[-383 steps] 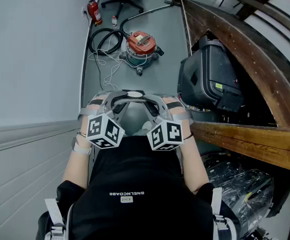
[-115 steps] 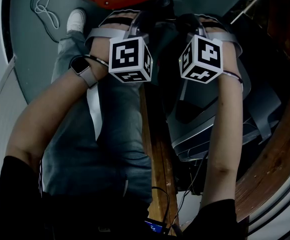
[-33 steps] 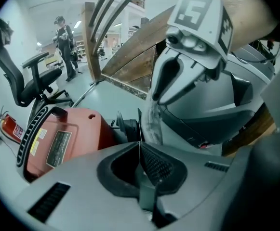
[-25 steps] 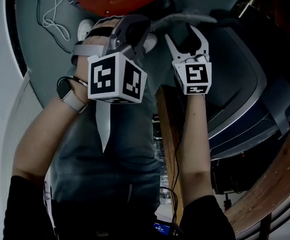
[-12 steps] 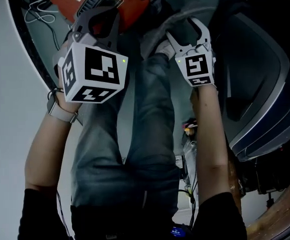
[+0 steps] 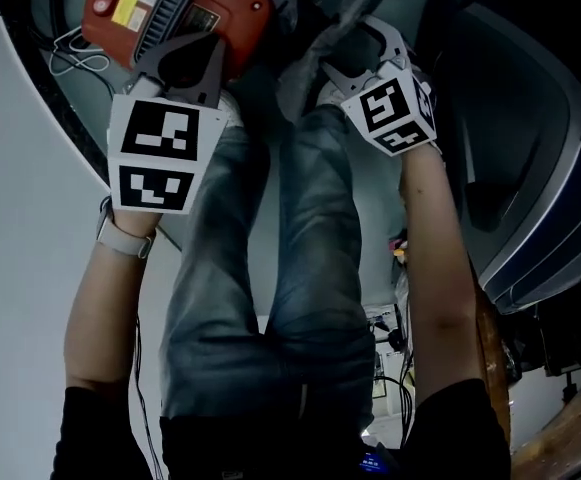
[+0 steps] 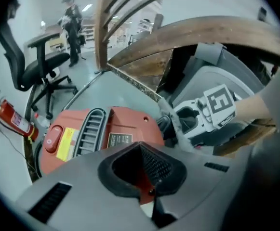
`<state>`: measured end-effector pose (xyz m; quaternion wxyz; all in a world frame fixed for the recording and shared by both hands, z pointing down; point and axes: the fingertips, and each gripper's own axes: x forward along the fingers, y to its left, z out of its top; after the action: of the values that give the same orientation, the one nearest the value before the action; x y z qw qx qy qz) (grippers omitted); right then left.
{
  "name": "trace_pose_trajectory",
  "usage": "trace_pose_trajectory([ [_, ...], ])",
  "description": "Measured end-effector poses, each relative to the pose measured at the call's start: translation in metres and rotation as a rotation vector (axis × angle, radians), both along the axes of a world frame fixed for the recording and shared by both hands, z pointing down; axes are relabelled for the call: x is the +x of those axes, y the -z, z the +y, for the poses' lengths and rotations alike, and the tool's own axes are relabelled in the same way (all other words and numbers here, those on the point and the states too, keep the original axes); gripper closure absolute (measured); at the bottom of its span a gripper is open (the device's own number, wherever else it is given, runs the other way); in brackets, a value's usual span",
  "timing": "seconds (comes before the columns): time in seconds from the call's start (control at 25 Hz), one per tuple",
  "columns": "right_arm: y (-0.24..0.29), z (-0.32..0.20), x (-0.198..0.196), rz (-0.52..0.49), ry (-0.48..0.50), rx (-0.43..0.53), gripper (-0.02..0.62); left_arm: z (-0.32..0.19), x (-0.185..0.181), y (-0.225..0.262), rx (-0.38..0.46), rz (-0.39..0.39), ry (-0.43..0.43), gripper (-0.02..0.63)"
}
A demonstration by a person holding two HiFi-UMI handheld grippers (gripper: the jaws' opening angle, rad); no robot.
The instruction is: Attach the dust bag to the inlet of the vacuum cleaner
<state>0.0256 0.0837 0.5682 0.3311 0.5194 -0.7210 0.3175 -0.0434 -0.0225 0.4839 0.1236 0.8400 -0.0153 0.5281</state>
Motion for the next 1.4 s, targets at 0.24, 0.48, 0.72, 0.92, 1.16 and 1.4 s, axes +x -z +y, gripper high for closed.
trace_pose_trajectory([
  [0.24,0.002,-0.002,0.001,0.08,-0.028,-0.108,0.288,-0.001,0.003,0.0,0.023,0.026,0.013,0.594],
  [0.48,0.011,-0.002,0.001,0.117,-0.033,-0.119,0.29,-0.002,0.003,0.0,0.022,0.031,0.016,0.594],
  [0.72,-0.002,0.022,-0.008,0.112,-0.034,-0.263,0.289,0.0,0.003,0.001,0.032,0.04,0.015,0.594],
  [0.92,-0.013,0.014,-0.007,0.113,-0.092,-0.226,0.288,0.0,0.003,0.001,0.038,0.051,0.015,0.594],
  [1.16,-0.024,-0.003,-0.002,0.144,-0.064,-0.183,0.279,-0.001,0.002,0.002,0.037,0.065,0.017,0.594],
  [1.4,-0.01,-0.005,0.0,0.215,0.01,-0.3,0.281,-0.001,0.004,0.003,0.017,0.067,0.018,0.594],
])
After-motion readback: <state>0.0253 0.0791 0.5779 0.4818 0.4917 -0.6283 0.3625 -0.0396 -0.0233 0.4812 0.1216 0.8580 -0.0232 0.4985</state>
